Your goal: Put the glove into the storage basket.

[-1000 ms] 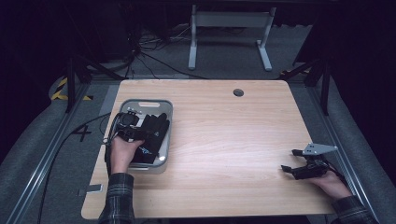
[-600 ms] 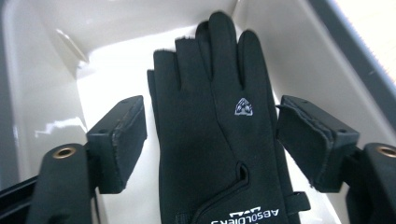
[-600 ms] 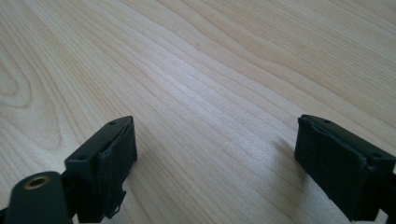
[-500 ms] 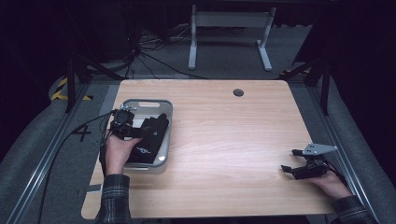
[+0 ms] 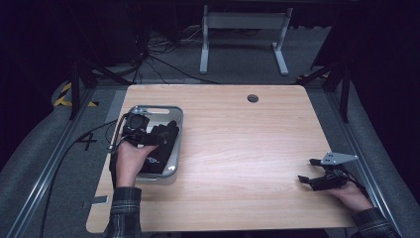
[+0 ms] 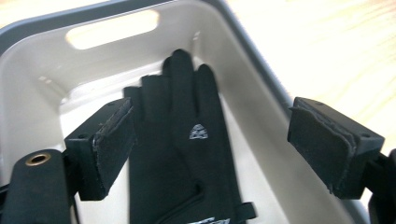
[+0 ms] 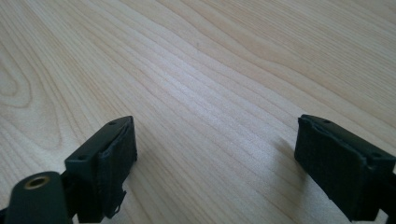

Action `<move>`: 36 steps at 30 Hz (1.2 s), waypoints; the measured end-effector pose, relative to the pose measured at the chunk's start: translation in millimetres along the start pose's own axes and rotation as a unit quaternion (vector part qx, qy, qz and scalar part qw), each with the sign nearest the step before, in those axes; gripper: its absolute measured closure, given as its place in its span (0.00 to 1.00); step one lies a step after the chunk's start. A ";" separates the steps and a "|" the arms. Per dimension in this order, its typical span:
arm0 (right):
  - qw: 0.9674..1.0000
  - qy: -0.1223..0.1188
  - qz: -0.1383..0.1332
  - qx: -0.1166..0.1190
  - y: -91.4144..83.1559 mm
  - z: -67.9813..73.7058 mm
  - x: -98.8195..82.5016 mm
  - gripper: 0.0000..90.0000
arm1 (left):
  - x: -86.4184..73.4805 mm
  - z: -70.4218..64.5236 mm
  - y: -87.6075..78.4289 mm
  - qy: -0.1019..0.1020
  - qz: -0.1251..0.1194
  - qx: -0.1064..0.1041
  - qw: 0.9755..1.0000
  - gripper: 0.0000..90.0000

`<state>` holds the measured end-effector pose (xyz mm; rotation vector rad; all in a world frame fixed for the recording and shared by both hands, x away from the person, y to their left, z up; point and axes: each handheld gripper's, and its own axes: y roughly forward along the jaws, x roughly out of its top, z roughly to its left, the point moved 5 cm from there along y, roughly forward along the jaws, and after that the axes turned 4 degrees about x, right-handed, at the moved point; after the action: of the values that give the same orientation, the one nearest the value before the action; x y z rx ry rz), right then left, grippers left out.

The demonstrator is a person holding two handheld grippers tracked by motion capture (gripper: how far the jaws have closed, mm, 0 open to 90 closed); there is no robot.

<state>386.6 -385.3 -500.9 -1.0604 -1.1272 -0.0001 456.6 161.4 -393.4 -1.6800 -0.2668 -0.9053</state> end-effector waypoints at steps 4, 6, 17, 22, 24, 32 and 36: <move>1.000 0.000 0.000 0.000 0.0 0.0 0.0 0.15 | 6.2 -19.3 0.4 0.014 -0.008 -0.014 1.000 0.18; 1.000 0.000 0.000 0.000 0.0 0.0 0.0 0.15 | 9.3 -29.8 1.0 0.020 -0.012 -0.023 0.999 0.18; 1.000 0.000 0.000 0.000 0.1 0.1 0.1 0.15 | 16.4 -86.7 10.8 0.047 -0.027 -0.070 0.996 0.18; 1.000 0.000 0.000 0.000 0.1 0.1 0.1 0.15 | 10.6 -117.2 25.0 0.063 -0.021 -0.094 0.993 0.18; 1.000 0.000 0.000 0.000 0.0 0.1 0.1 0.15 | 6.5 -128.6 32.0 0.070 -0.017 -0.103 0.992 0.18; 1.000 0.000 0.000 0.000 0.0 0.1 0.1 0.15 | -8.9 -160.5 53.5 0.089 -0.004 -0.119 0.989 0.18; 1.000 0.000 0.000 0.000 0.0 0.1 0.1 0.15 | -19.3 -173.5 63.1 0.099 0.001 -0.124 0.987 0.18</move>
<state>386.7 -385.2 -500.8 -1.0600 -1.1280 -0.0002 408.3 -10.5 -443.7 -1.7992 -0.0167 -1.1327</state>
